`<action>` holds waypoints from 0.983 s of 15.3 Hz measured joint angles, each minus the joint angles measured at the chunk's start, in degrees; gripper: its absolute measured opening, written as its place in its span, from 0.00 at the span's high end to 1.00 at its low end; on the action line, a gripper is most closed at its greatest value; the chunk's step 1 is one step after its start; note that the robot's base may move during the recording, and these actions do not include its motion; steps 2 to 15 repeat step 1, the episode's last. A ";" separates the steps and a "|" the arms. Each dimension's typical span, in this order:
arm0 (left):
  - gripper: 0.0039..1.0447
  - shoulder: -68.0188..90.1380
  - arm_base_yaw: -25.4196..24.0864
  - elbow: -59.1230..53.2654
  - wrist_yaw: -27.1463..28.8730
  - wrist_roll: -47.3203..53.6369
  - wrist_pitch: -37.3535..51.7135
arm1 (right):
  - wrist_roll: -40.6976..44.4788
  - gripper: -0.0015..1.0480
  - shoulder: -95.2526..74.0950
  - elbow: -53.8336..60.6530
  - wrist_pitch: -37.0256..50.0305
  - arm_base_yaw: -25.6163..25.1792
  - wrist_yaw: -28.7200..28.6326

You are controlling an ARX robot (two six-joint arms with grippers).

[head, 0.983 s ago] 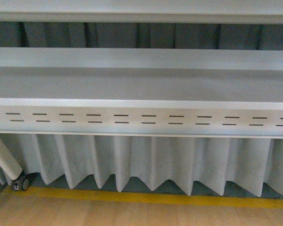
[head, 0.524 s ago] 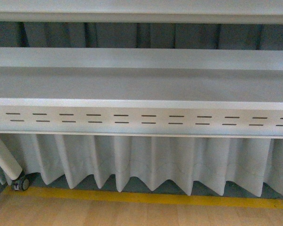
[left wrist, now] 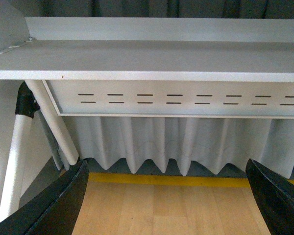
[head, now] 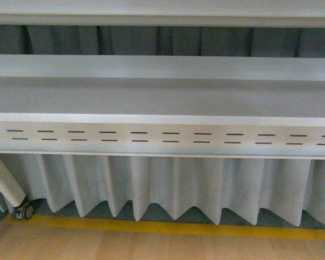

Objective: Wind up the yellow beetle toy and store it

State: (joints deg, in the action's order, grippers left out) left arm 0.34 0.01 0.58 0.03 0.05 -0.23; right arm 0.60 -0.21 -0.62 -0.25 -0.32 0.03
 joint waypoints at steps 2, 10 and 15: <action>0.06 0.00 0.00 0.00 -0.02 0.00 0.00 | 0.00 0.06 0.00 0.00 -0.02 0.00 0.00; 0.06 0.00 0.00 0.00 -0.02 0.00 0.00 | 0.00 0.06 0.00 0.00 -0.02 0.00 0.00; 0.06 0.00 0.00 0.00 -0.02 0.00 0.00 | 0.00 0.06 0.00 0.00 -0.02 0.00 0.00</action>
